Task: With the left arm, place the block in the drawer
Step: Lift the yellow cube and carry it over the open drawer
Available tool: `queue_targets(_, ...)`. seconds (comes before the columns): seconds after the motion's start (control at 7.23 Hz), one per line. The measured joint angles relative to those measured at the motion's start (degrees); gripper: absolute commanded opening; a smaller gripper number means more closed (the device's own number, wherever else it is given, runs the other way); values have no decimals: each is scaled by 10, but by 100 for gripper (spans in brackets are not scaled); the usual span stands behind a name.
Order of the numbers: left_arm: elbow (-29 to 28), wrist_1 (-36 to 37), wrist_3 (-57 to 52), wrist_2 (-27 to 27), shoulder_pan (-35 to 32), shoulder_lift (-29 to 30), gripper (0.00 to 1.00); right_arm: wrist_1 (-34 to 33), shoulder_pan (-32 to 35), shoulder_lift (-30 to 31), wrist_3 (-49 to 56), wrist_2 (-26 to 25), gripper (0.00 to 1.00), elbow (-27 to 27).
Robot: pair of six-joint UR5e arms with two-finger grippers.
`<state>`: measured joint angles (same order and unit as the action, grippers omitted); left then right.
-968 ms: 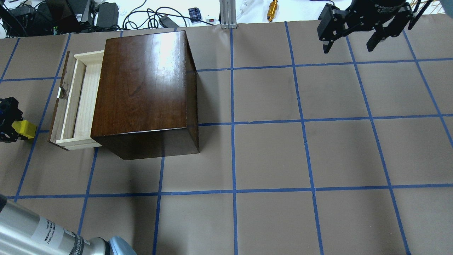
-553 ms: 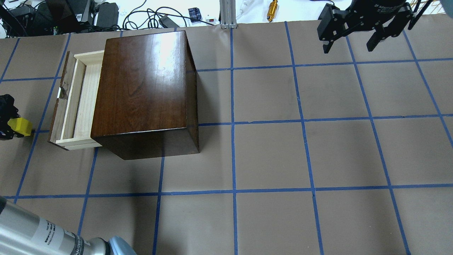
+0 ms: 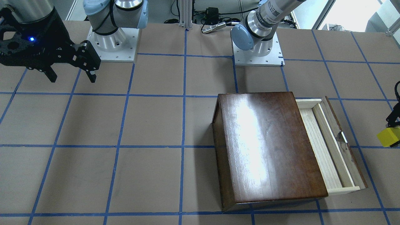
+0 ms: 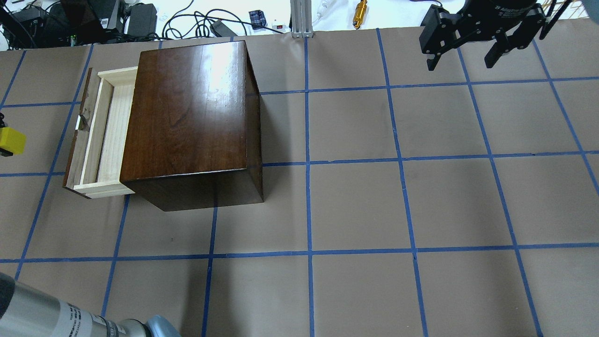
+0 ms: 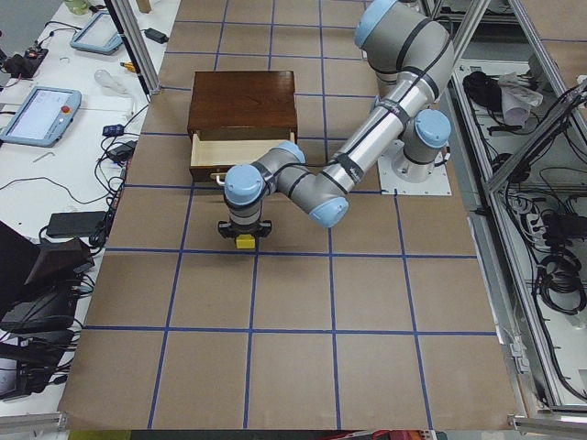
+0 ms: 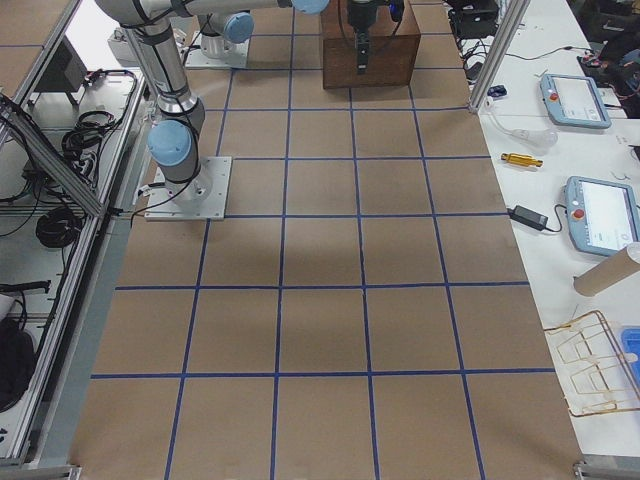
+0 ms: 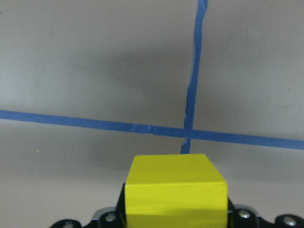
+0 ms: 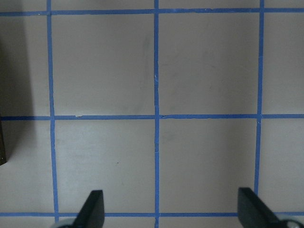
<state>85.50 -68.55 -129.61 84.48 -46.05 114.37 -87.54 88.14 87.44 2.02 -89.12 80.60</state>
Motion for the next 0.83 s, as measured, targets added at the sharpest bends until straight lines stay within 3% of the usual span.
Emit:
queue_targets(0.55, -27, -121, 111, 0, -106, -80, 0, 0, 0, 0, -1, 0, 100, 0)
queue_targets(0.83, -12, -131, 161, 0, -164, -91, 0, 0, -1, 0, -1, 0, 100, 0)
